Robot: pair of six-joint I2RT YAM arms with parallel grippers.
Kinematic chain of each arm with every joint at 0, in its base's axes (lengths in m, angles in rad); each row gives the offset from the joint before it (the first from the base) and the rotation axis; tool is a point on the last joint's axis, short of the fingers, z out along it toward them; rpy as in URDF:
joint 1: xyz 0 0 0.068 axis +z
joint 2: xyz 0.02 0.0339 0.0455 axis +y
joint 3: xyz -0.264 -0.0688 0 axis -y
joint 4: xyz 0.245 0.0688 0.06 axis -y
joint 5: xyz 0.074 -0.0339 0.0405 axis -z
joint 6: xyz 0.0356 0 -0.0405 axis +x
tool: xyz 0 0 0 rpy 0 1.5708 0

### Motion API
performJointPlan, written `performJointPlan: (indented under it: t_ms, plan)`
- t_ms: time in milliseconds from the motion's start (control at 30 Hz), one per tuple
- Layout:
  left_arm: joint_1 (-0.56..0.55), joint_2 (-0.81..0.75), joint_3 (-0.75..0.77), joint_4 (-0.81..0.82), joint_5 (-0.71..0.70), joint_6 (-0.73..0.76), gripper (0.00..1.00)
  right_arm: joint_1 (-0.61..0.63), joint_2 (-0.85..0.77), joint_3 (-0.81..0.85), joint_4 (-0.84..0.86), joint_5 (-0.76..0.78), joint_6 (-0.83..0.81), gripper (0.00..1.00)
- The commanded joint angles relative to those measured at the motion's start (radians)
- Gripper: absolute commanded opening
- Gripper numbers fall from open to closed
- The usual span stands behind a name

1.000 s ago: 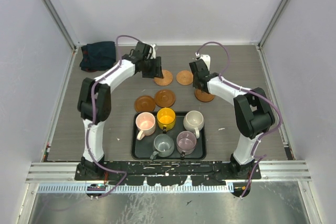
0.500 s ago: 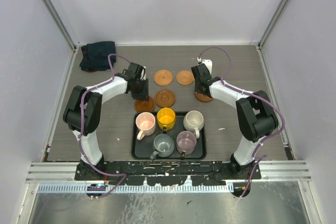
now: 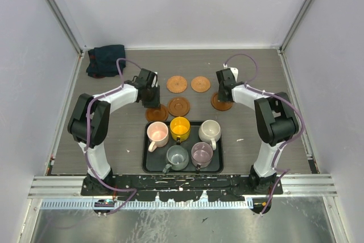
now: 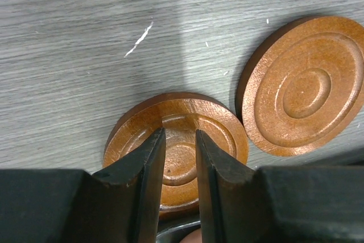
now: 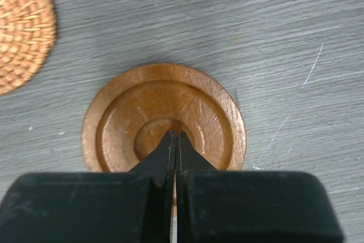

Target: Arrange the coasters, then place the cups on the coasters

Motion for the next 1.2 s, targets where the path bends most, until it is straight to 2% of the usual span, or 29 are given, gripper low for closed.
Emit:
performJointPlan:
  t_ms: [0,333,900,1167]
  plan:
    - [0.009,0.029,-0.025,-0.086,-0.114,0.008,0.31,-0.022,0.053,0.061,-0.012,-0.031,0.015,0.01]
    - [0.122,0.123,0.049,-0.077,-0.063,-0.008,0.31,-0.107,0.166,0.185,-0.055,-0.034,0.033,0.01]
    - [0.246,0.455,0.606,-0.208,0.049,-0.022,0.32,-0.239,0.345,0.470,-0.063,-0.072,0.014,0.01]
    - [0.286,0.512,0.685,-0.203,0.063,-0.053,0.34,-0.248,0.347,0.455,-0.058,-0.144,0.022,0.01]
